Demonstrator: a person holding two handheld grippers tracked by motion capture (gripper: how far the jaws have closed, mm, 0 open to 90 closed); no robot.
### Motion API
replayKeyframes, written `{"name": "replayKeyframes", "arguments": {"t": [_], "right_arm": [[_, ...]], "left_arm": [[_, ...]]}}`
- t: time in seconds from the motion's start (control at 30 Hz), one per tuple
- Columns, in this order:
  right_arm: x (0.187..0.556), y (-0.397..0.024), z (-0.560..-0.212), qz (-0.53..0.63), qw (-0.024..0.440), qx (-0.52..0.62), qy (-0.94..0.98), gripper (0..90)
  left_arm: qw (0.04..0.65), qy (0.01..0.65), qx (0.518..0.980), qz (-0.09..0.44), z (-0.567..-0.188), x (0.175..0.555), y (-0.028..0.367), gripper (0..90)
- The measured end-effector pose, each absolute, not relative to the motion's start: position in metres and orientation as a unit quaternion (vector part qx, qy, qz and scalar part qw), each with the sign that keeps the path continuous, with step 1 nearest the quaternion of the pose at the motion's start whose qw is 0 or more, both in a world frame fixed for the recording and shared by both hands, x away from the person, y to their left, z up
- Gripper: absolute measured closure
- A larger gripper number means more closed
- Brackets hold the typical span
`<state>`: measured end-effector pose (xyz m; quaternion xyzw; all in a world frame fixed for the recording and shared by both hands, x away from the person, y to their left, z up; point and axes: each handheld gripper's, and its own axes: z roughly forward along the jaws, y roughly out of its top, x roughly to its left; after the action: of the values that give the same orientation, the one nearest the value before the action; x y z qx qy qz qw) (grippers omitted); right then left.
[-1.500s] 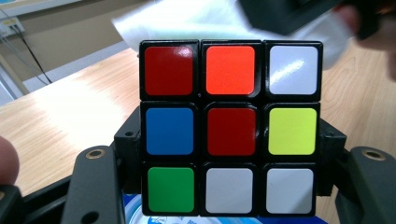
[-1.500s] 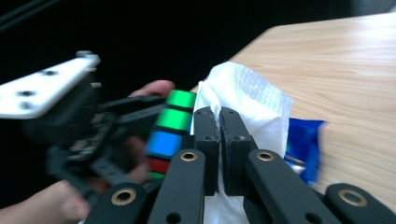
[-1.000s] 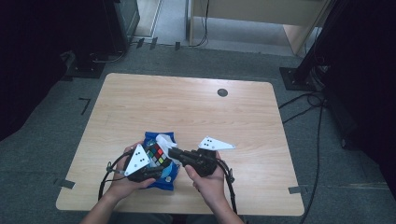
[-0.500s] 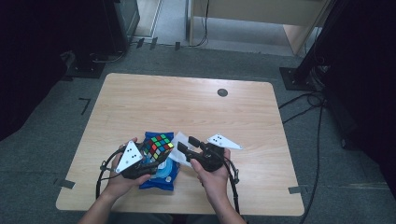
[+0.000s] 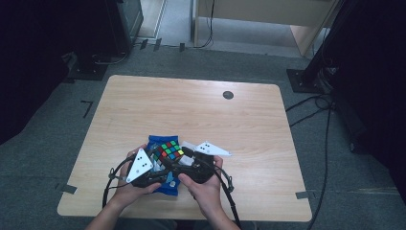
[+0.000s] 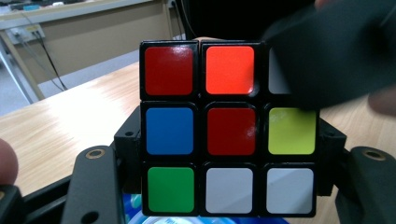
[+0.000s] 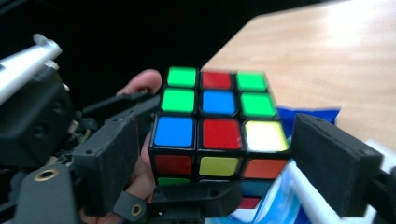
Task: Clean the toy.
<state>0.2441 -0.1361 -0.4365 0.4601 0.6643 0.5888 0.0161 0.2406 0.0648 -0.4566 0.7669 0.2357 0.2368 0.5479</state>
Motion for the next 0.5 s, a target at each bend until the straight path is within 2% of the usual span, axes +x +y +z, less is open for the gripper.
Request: {"name": "replayKeyframes", "arguments": {"t": [0.07,0.1,0.3,0.37,0.43,0.5], "right_arm": [[0.244,-0.135,-0.440,0.586,0.006,0.466,0.662,25.8],[0.244,-0.136,-0.441,0.590,0.000,0.464,0.661,32.2],[0.249,-0.141,-0.445,0.589,-0.018,0.475,0.654,34.3],[0.250,-0.146,-0.443,0.595,-0.005,0.480,0.645,34.3],[0.254,-0.157,-0.439,0.602,0.011,0.486,0.633,34.2],[0.259,-0.171,-0.436,0.595,0.070,0.490,0.633,34.3]], "left_arm": [[0.548,0.231,0.767,0.242,-0.457,0.239,0.062,33.8],[0.547,0.231,0.767,0.243,-0.457,0.238,0.062,33.8],[0.539,0.240,0.772,0.238,-0.460,0.239,0.060,33.2],[0.527,0.238,0.777,0.249,-0.462,0.239,0.060,28.4],[0.529,0.244,0.778,0.236,-0.462,0.241,0.063,21.9],[0.532,0.260,0.772,0.233,-0.461,0.245,0.069,18.8]]}}
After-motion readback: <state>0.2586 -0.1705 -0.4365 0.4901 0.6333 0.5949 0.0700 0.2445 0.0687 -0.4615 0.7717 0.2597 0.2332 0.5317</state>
